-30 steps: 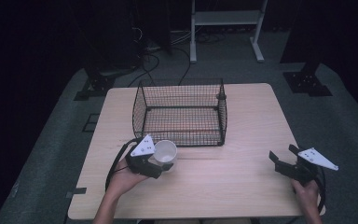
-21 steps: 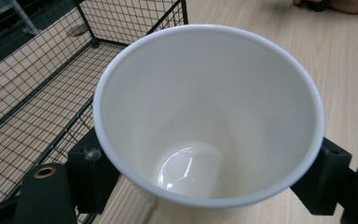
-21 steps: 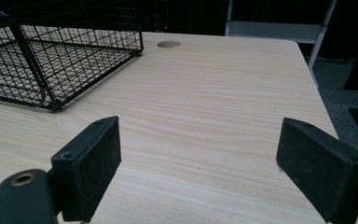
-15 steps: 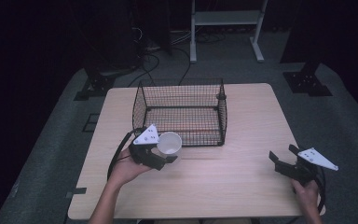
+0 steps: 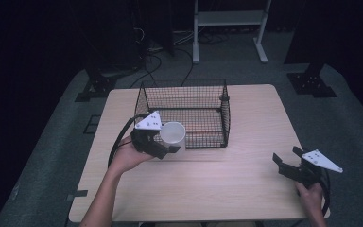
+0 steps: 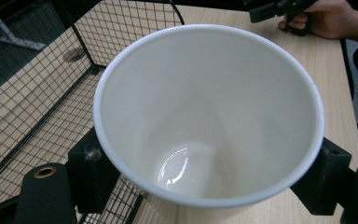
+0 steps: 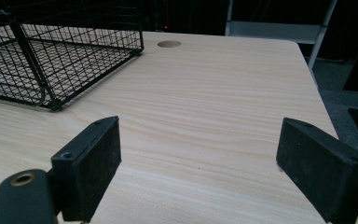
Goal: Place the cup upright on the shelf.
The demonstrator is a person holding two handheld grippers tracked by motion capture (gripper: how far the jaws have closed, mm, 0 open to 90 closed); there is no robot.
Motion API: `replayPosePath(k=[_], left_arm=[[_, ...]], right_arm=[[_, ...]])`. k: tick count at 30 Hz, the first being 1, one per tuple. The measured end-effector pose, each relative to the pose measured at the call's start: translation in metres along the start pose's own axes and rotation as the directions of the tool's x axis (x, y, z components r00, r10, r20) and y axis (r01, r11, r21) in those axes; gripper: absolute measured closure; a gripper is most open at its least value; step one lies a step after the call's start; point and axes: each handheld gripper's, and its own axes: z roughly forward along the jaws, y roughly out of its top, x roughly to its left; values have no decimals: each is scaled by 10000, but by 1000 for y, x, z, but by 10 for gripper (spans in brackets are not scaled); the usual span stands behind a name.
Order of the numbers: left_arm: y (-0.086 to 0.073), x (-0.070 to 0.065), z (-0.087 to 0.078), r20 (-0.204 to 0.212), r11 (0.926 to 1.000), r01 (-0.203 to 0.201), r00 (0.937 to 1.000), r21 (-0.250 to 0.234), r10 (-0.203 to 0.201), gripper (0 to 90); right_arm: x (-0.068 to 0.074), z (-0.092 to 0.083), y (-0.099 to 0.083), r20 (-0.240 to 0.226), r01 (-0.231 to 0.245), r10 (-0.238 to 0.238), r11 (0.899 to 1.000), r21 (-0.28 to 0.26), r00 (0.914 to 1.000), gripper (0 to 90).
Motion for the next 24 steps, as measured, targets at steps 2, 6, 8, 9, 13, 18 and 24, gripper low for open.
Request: replayPosePath(k=[2, 6, 8, 9, 13, 18, 24], left_arm=[[6, 3, -1, 25, 10000, -94, 10000, -3, 94, 211], [17, 11, -1, 88, 9999, -159, 9998, -55, 159, 210], [23, 15, -2, 111, 9997, -235, 9997, -50, 235, 210], [26, 17, -2, 116, 9997, -230, 9997, -51, 230, 211], [37, 26, -2, 206, 9994, -322, 9993, -107, 325, 210], [46, 38, -1, 273, 9991, -309, 9991, -307, 317, 210], [54, 54, 2, 339, 9989, -183, 9992, -438, 198, 210]], right_arm=[[0, 0, 0, -5, -2, 2, 10000, 1, 10000, 130], [1, 0, 0, -10, 59, -59, 10000, 16, 10000, 130], [0, 0, 0, -10, 56, -56, 10000, 26, 10000, 130], [0, 0, 0, -11, 43, -43, 10000, 20, 10000, 130], [0, 0, 0, -12, 35, -35, 10000, 30, 10000, 130], [0, 0, 0, -6, 51, -51, 10000, 18, 10000, 130], [1, 1, 0, 54, 58, -58, 10000, 69, 10000, 130]])
